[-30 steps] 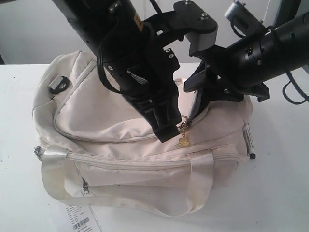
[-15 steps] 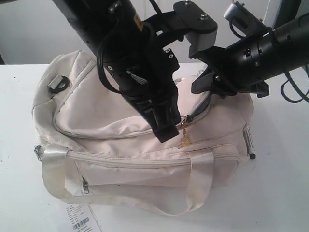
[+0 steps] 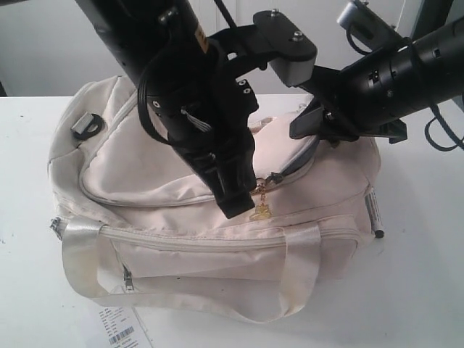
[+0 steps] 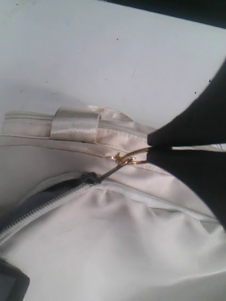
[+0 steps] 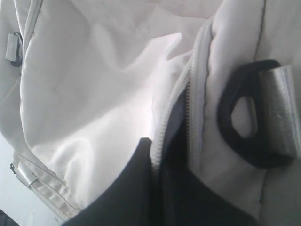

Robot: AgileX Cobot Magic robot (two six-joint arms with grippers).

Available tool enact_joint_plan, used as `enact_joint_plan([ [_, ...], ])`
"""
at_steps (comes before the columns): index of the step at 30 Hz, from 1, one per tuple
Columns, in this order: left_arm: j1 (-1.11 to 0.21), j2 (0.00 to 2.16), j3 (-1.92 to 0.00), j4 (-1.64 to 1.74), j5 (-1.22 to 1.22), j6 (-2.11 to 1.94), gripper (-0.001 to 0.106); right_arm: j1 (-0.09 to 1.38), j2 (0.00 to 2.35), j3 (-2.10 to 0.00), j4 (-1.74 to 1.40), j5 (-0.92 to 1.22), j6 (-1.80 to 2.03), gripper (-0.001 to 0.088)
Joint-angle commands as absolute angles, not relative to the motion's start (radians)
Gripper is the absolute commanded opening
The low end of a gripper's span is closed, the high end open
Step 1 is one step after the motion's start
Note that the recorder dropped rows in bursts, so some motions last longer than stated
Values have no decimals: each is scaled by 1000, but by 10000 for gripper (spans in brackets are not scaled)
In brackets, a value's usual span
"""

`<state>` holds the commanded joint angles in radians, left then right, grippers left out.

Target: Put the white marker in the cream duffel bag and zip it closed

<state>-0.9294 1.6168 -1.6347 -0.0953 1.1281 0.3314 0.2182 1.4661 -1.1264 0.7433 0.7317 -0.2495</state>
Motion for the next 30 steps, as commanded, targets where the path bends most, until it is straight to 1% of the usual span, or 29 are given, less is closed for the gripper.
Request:
enact_joint_plan([
  [30,-929,1617,-1635,-69,1209,310,0,218,1466,-1126,722,721,-251,0],
])
